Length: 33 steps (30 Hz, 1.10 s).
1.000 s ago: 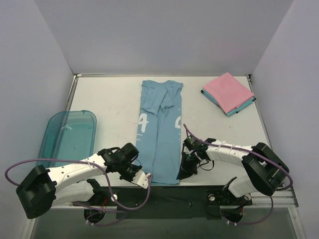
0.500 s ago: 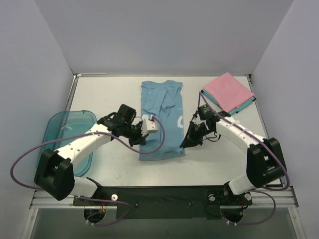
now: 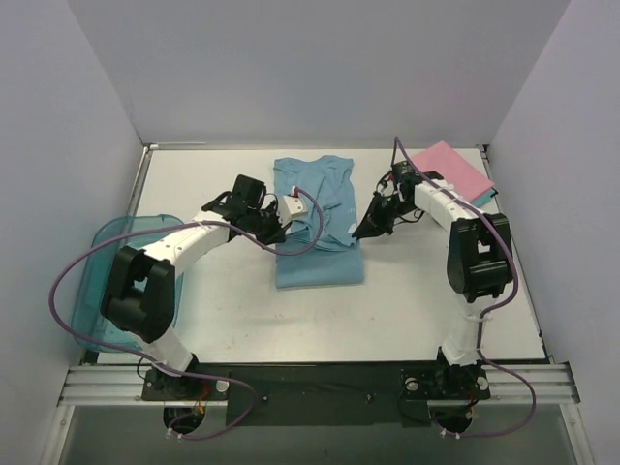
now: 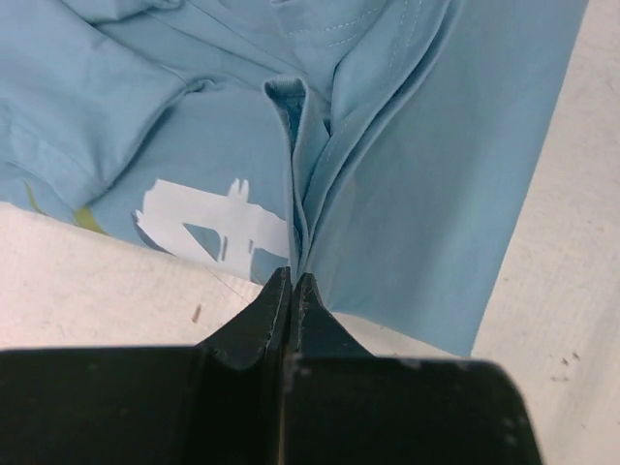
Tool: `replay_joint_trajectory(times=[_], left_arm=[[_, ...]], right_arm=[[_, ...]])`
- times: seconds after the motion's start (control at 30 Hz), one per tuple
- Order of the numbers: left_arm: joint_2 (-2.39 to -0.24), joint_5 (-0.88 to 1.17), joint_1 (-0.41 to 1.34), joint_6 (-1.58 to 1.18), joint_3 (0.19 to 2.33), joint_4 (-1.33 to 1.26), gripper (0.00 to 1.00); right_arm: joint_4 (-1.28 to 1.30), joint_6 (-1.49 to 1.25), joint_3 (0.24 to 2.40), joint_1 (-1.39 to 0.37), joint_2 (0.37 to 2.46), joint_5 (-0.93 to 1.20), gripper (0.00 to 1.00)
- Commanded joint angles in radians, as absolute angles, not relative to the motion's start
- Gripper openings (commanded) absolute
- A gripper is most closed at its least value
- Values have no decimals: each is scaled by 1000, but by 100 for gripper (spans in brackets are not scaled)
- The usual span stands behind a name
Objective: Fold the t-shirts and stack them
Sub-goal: Fold the folded rectangular tshirt in 1/3 of the way
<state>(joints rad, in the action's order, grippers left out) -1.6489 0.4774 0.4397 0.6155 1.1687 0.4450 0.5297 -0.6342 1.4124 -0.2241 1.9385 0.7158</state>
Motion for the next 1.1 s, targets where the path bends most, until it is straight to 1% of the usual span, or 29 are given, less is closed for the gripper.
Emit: replay_joint_trajectory(times=[0.0, 0.2, 0.53, 0.63, 1.07], left_arm=[[-1713, 476, 440, 632, 1239, 328, 0], [-1775, 446, 423, 629, 1282, 301, 0], [-1816, 362, 411, 637, 1290, 230, 0], [-1824, 388, 413, 646, 1284, 210, 0], [-1856, 390, 423, 669, 1279, 146, 0]], right_arm=[[603, -611, 1519, -198, 2006, 749, 0], [604, -614, 1618, -184, 2091, 762, 0], [609, -627, 1707, -176, 2181, 765, 0], [609, -632, 1700, -172, 2174, 744, 0], [614, -638, 1680, -150, 2171, 673, 0]])
